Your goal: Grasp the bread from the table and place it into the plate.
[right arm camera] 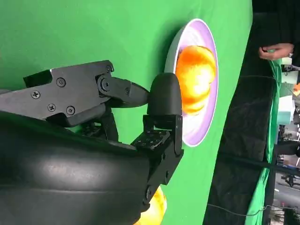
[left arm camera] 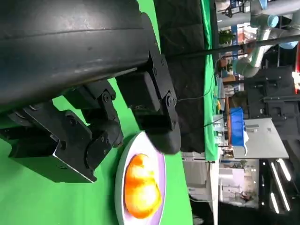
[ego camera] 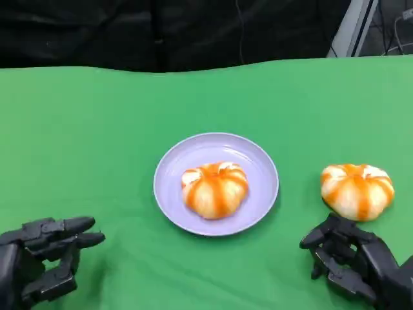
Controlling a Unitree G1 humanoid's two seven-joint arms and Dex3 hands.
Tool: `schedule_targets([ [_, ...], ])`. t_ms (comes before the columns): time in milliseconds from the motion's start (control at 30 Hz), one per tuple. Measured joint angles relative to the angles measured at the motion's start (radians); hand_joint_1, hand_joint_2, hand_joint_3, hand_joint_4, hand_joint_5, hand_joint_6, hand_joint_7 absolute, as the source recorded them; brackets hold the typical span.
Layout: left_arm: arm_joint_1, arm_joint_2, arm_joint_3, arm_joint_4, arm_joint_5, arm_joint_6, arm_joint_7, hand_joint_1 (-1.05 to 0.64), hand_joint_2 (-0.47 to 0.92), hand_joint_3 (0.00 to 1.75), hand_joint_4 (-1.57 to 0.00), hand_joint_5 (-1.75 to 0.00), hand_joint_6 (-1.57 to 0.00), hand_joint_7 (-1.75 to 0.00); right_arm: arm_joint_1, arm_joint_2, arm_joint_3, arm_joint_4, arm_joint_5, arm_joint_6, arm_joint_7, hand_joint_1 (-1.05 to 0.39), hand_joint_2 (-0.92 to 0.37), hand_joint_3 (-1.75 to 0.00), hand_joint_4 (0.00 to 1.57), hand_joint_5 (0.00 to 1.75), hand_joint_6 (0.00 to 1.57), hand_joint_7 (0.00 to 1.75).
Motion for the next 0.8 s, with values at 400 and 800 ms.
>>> schedule_targets([
  [400, -0.006, 0.006, -0.014, 0.007, -0.006, -0.008, -0.016, 0.06, 0.64, 1.1, -0.98, -1.61, -0.89, -1.42, -0.001, -0.001, -0.001, 0.003, 0.002, 0.0, 0.004, -0.26, -0.92, -0.49, 0.57, 1.75, 0.65, 1.24],
  [800, -0.005, 0.006, -0.021, 0.007, -0.016, 0.0, -0.028, 0.06, 0.64, 1.07, -0.96, -1.6, -0.9, -1.41, -0.001, -0.005, -0.016, 0.003, 0.009, 0.0, 0.02, -0.25, -0.92, -0.49, 0.57, 1.75, 0.65, 1.23],
])
